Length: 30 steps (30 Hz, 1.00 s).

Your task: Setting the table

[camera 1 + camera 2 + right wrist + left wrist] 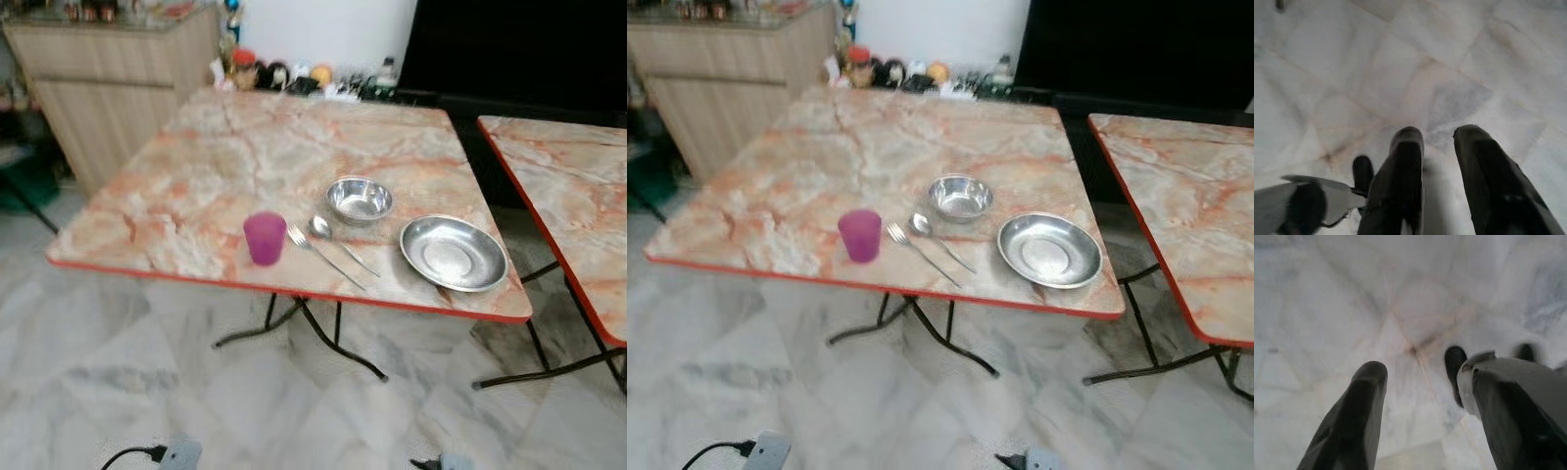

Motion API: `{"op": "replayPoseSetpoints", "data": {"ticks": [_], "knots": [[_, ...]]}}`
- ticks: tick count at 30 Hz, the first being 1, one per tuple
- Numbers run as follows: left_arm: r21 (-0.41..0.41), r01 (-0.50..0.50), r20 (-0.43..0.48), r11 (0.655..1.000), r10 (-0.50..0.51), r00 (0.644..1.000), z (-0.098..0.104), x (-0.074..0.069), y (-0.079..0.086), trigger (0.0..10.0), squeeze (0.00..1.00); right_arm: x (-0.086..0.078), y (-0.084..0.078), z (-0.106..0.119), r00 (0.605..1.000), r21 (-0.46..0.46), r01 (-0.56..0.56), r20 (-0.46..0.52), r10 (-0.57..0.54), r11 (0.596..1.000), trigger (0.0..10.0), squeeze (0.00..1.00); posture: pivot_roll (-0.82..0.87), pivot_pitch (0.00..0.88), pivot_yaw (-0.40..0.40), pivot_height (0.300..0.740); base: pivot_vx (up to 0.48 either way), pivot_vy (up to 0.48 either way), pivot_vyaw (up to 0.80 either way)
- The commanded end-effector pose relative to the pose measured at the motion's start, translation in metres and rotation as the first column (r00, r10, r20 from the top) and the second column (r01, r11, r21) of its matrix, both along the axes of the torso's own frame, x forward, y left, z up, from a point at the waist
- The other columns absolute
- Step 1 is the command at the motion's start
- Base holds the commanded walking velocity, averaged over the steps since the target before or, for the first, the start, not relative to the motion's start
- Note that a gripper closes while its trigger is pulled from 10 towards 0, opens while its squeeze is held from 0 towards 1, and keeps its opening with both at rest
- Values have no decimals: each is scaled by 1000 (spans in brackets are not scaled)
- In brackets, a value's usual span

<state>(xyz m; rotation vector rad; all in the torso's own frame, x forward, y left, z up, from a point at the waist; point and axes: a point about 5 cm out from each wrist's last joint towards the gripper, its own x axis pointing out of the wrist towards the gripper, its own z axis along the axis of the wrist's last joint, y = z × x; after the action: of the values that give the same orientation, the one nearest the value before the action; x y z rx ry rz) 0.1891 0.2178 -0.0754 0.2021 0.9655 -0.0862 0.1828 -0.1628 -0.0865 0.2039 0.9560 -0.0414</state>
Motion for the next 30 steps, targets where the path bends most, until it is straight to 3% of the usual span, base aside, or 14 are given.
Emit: {"op": "replayPoseSetpoints", "data": {"ticks": [1,18,21,24,26,29,30], "knots": [[-5,7,3,1000,-7,1000,1,2,-2,10000,0,-3,-7,-1,1000,-9,23,-7,-23,1000,10000,0,117,94,-26,740,0,0,0],[-12,-12,0,1000,12,1000,-1,-2,-2,10000,0,2,-11,2,998,-1,63,31,-63,998,10000,0,115,96,-38,740,0,0,0],[-10,-18,2,1000,18,1000,-2,-3,-2,10000,0,12,-13,8,993,-1,76,88,-76,997,10000,0,111,98,-41,740,0,0,0],[-10,-25,0,1000,25,1000,-2,-4,-2,10000,0,35,-15,24,976,-9,60,211,-57,998,10000,0,104,98,-45,740,0,0,0],[-10,-26,-1,1000,26,1000,-3,-5,-2,10000,0,42,-15,29,968,-16,47,248,-42,999,10000,0,98,98,-50,740,0,0,0],[-11,-29,-3,1000,29,1000,-4,-6,-3,10000,0,58,-14,41,940,-21,19,341,-11,1000,10000,0,92,100,-57,740,0,0,0],[-13,-29,-4,999,29,1000,-4,-6,-4,10000,0,66,-12,50,914,-26,5,406,6,1000,10000,0,88,101,-65,740,0,0,0]]}}
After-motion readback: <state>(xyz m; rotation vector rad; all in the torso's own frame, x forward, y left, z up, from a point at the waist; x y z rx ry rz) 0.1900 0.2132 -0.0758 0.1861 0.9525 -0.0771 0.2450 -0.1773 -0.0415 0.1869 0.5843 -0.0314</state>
